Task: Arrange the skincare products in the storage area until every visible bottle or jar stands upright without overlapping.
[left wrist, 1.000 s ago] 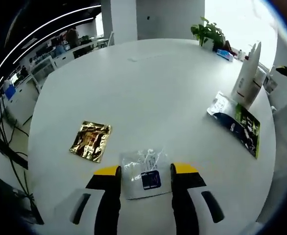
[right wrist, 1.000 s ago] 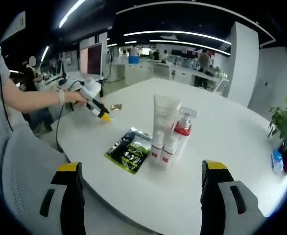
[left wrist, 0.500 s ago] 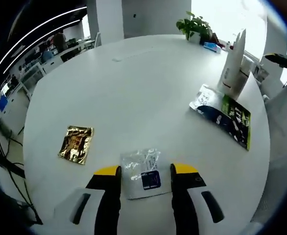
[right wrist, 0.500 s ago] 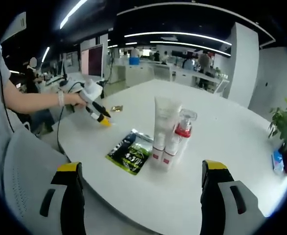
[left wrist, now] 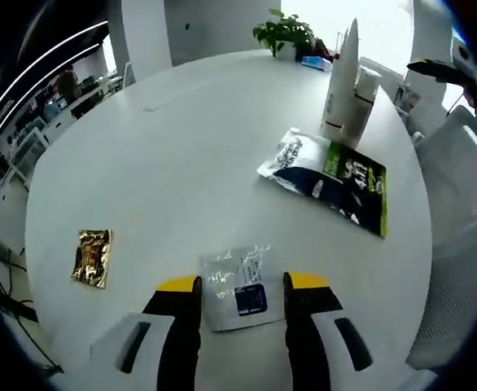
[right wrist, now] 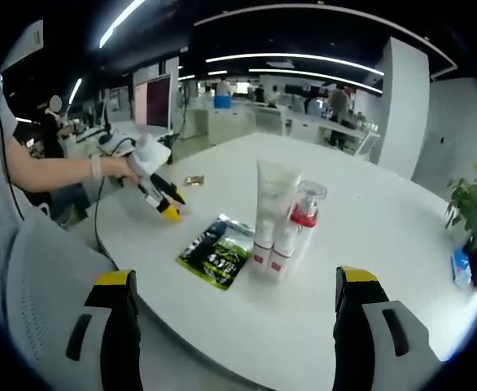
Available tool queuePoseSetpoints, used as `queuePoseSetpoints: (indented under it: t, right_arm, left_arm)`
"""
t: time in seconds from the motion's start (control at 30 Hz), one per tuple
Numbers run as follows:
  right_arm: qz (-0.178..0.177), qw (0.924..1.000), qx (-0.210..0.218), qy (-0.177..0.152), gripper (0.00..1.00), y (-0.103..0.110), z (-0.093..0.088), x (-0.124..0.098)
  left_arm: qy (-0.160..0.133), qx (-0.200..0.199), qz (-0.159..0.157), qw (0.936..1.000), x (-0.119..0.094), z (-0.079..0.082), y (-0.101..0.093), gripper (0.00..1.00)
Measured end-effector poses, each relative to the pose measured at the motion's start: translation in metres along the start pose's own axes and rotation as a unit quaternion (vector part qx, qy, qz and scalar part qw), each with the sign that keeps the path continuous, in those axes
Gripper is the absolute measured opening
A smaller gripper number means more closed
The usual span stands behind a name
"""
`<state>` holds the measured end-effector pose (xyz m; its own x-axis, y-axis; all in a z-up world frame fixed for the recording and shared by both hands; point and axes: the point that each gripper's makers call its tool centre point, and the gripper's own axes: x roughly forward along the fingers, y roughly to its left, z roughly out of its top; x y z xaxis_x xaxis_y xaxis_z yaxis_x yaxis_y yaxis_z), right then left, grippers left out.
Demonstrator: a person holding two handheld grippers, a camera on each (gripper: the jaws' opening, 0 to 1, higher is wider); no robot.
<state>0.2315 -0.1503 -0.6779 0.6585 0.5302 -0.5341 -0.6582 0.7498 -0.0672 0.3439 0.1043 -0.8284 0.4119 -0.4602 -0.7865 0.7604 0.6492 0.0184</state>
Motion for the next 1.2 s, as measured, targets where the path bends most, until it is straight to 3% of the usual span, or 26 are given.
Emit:
queuePoseSetpoints:
  t: [0.33, 0.53, 0.67, 0.77, 0.97, 1.2]
  right_arm:
    - [0.000, 1.0000, 0.002, 0.001, 1.00, 0.000, -0.002, -0.001]
    - [0.000, 1.0000, 0.002, -0.001, 1.00, 0.000, -0.001, -0.001]
    - [0.002, 1.0000, 0.002, 0.000, 1.00, 0.001, -0.002, 0.000]
    - [0.001, 1.0000, 0.001, 0.001, 1.00, 0.001, -0.002, 0.000]
    - [-0.001, 1.0000, 0.004, -0.001, 1.00, 0.000, -0.003, 0.000]
    - [-0.003, 1.0000, 0.004, -0.001, 1.00, 0.000, -0.004, -0.001]
  left_arm:
    - [0.004, 0.055, -0.043, 0.9976, 0.001, 0.005, -0.026, 0.34]
    - [0.006, 0.102, -0.077, 0.9918, 0.001, 0.008, -0.050, 0.34]
    - [0.012, 0.114, -0.087, 0.9896, 0.001, 0.008, -0.054, 0.34]
    - [0.012, 0.155, -0.121, 0.9803, 0.001, 0.009, -0.070, 0.34]
    - [0.025, 0.175, -0.132, 0.9753, 0.002, 0.006, -0.069, 0.35]
    - [0.027, 0.207, -0.160, 0.9647, 0.003, 0.005, -0.078, 0.35]
